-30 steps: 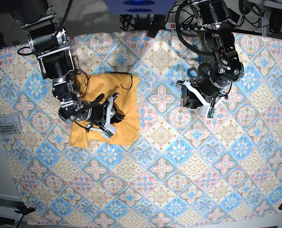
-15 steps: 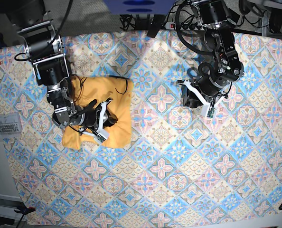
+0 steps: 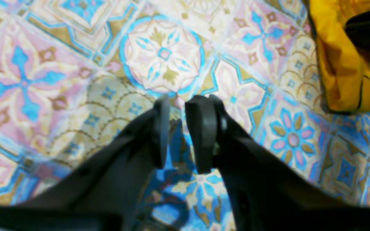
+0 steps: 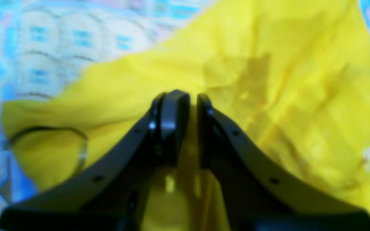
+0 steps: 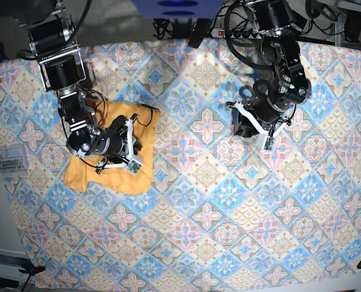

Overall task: Fold the T-shirt properly
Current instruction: 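Drag the folded shirt with the right gripper away from the left gripper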

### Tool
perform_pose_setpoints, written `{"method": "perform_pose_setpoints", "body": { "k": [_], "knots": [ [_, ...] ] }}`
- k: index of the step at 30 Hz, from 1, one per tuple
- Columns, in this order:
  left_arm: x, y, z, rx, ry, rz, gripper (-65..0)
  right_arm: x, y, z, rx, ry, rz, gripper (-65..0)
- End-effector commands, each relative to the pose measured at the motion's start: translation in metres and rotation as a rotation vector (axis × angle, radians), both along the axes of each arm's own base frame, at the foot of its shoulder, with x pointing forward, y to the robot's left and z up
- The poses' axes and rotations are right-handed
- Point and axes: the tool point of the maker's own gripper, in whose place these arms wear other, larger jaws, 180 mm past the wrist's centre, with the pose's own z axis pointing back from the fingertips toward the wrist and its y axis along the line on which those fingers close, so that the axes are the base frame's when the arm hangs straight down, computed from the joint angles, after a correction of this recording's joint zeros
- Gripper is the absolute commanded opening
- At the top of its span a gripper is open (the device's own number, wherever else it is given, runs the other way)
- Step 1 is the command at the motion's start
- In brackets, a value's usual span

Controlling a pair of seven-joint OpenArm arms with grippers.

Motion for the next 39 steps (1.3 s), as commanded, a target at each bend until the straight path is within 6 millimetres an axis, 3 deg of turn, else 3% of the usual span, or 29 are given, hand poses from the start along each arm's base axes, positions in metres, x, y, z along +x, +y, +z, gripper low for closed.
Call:
{"method": "perform_pose_setpoints", "body": {
  "k": [1, 6, 9, 16, 19, 24, 26, 29, 39],
  "knots": [
    [0.011, -0.001, 0.014, -0.013, -0.058, 0.001, -51.4, 0.016, 0.004, 0.024, 0.023, -0.073, 0.005, -55.2],
    [0.012, -0.002, 0.014, -0.014, -0.059, -0.002, -51.4, -0.010, 0.022, 0.041, 0.012, -0.113, 0.056, -55.2],
    [0.013, -0.002, 0.015, -0.014, -0.061, -0.002, -51.4, -0.026, 0.032, 0.040, 0.016, -0.101, 0.067, -55.2],
    [0.013, -0.004, 0.015, -0.017, -0.061, -0.007, -51.4, -0.070, 0.040, 0.009, 0.042, 0.007, 0.065, -55.2],
    [0.011, -0.005, 0.010, -0.024, -0.048, -0.007, -51.4, -0.078, 0.054, 0.000, 0.069, 0.041, 0.059, -55.2],
    [0.010, -0.005, 0.007, -0.027, -0.037, -0.005, -51.4, -0.094, 0.053, -0.023, 0.102, 0.104, 0.040, -55.3],
    [0.009, -0.004, 0.007, -0.027, -0.036, -0.002, -51.4, -0.097, 0.043, -0.034, 0.106, 0.133, 0.006, -55.3],
    [0.008, -0.003, 0.006, -0.027, -0.033, 0.000, -51.4, -0.091, 0.013, -0.042, 0.105, 0.143, -0.088, -55.3],
    [0.007, -0.004, 0.005, -0.027, -0.031, -0.003, -51.4, -0.071, -0.065, -0.032, 0.047, 0.083, -0.229, -55.3]
  ]
}}
